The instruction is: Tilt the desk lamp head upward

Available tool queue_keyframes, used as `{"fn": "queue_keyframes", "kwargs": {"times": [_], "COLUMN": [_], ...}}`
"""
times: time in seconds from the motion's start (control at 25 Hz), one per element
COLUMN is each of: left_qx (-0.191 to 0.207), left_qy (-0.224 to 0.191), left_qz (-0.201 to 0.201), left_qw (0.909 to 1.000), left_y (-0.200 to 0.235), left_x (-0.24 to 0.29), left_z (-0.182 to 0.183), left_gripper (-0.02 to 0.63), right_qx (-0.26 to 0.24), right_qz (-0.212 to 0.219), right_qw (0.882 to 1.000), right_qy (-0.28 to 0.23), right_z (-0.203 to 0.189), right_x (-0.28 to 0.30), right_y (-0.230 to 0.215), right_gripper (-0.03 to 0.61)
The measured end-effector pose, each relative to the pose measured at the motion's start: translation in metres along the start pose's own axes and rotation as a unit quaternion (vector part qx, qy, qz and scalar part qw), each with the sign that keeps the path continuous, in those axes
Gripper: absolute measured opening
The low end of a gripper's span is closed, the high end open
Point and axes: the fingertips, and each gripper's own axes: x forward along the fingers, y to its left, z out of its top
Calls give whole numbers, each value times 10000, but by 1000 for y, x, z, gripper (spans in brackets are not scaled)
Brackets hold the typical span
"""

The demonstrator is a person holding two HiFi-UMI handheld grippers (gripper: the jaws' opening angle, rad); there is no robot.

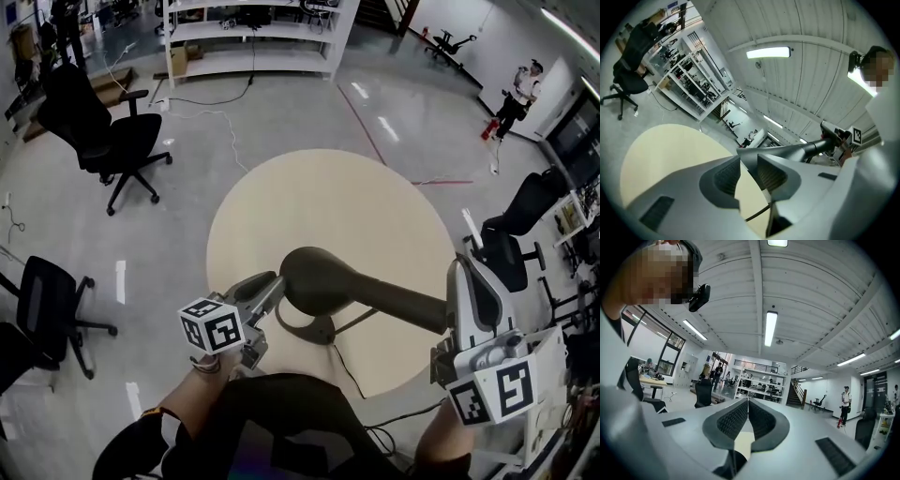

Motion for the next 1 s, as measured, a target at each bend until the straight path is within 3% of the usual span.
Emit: {"fn": "queue_keyframes", "kwargs": {"times": [0.44, 0.68, 0.84, 1.0], "left_qx": [-1177, -1779, -2543, -2564], "left_qy": [54, 251, 200, 129], "left_qz": [-1037, -1572, -1837, -1824], "left_qw": [9876, 9711, 9493, 9491], "left_y": [16, 24, 17, 14], "left_x": [6, 8, 9, 10], "left_z": [7, 8, 13, 19], "left_gripper": [143, 141, 140, 130], "right_qx": [42, 164, 233, 375], "right_qz": [-79, -183, -244, -334], "right_qw": [9986, 9978, 9976, 9969], "right_qy": [525, 614, 601, 609], "right_z": [-17, -25, -26, -31], "right_x": [26, 32, 32, 27], "right_y": [7, 9, 8, 2], "right_gripper": [15, 15, 14, 14]}}
